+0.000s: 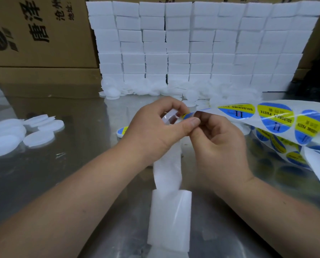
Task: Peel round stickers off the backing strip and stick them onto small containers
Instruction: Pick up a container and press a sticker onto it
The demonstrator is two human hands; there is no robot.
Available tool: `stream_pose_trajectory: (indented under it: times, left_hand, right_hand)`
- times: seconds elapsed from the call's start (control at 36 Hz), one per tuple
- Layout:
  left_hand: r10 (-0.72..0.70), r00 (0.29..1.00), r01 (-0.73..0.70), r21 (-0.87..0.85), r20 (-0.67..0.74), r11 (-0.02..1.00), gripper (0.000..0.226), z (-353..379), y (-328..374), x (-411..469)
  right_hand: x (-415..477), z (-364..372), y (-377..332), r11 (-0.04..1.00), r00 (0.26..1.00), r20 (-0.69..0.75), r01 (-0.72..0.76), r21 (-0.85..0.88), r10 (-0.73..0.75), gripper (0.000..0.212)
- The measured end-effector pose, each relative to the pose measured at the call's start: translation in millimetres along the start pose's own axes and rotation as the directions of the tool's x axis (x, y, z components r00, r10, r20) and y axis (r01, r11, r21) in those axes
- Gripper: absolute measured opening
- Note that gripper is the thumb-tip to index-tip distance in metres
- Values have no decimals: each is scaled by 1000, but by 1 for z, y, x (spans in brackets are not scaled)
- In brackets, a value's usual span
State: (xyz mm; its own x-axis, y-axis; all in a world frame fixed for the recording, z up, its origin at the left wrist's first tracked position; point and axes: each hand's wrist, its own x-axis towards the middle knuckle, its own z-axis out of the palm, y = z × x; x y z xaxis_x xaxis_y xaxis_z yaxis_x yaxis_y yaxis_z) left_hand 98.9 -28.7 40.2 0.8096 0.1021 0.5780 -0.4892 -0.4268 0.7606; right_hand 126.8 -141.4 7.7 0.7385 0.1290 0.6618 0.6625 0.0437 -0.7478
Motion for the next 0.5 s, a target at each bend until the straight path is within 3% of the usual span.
stream_pose_trajectory:
  times: [0.25, 0.39, 0.5]
  left_hand:
    - [0, 1000, 1, -58, 17, 998, 18, -3, -2, 3]
    - [-39, 975, 41, 1, -219, 999, 19, -4, -7, 7]
    - [-166, 887, 170, -29, -431, 985, 27, -11, -16, 16]
  right_hand:
    - [0, 1, 2, 995, 999, -34, -15, 98, 18, 14]
    - [1, 1, 3, 999, 1000, -16, 19, 42, -18, 12]
    - [0, 3, 5, 999, 1000, -22, -19, 40, 20, 13]
